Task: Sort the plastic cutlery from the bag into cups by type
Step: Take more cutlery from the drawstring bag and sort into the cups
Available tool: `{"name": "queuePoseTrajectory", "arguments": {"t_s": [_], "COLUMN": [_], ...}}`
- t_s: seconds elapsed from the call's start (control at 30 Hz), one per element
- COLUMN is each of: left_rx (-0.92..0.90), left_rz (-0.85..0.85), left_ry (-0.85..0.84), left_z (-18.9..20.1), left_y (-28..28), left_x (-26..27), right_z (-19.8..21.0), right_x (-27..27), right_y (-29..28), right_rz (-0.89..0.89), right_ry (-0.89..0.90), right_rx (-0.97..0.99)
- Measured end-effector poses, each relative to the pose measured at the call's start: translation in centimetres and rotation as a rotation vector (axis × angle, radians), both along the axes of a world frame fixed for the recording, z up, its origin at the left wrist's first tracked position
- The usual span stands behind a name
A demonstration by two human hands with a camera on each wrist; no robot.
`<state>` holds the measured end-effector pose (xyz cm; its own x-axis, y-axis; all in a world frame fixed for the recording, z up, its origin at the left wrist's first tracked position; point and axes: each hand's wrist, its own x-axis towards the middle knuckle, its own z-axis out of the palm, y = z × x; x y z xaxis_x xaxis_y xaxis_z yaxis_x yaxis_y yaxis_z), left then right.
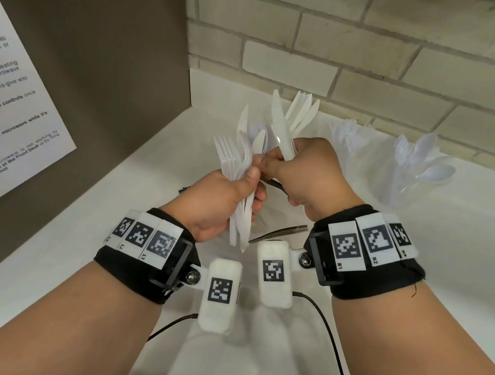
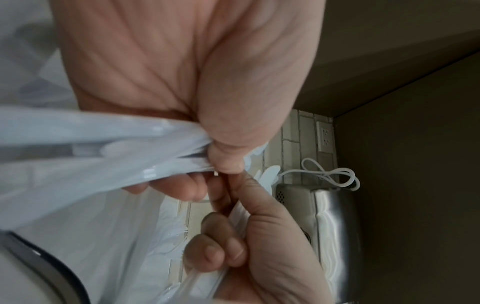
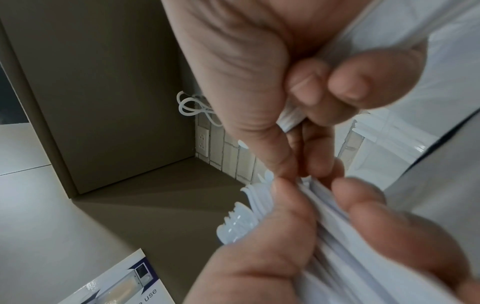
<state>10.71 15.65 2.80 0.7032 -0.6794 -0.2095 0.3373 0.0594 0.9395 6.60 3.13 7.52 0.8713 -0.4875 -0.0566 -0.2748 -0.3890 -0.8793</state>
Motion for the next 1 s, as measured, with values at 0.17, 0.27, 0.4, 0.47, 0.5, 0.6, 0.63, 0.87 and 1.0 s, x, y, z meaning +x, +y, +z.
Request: {"name": "queuePoseTrajectory", "arguments": {"t_s": [0.17,0.27,0.4,0.47,0.5,0.6,0.63,0.87,1.0], "left_rx": [0.015,0.027,0.033,0.035,0.031,0.051,0.072,0.146,0.18], "left_rz": [0.027,0.028,0.036,0.068,0.086,0.067,0.045,-0.069,-0.112], "left_ry": [0.048,0.047,0.05,0.097,0.125,0.094,0.062,-0.044,-0.076], "left_z": [0.3,0.1,0.0,0.0,0.0,-0.2,-0.2,-0.3,-0.2], "left_y": [-0.2,-0.3,-0.4,-0.3,-0.2,0.1,0.2,0.4,0.6], "left_x": [0.0,0.1,-0.1,0.0,0.1,0.3,0.2,-0.1,-0.1], "right_z": [-0.4,-0.4,-0.5,-0.3,-0.1,0.9,1.1,0.9,0.6], "right_x": [0.1,0.1,0.0,0.0,0.0,0.0,0.1,1.0,0.9], "right_y": [0.1,0.0,0.0,0.0,-0.1,-0.3,-0.4,-0.8,-0.8], "right_rz": [0.017,-0.002,0.021,0.003,-0.019,-0.086,-0.098,-0.027,-0.035], "right_ry": [0.002,-0.001,0.018,-0.019,-0.059,-0.202,-0.227,-0.129,-0.139], "right_rx": [0.005,0.019,-0.014,-0.022,0.007,0.07,0.029,0.155,0.207]}}
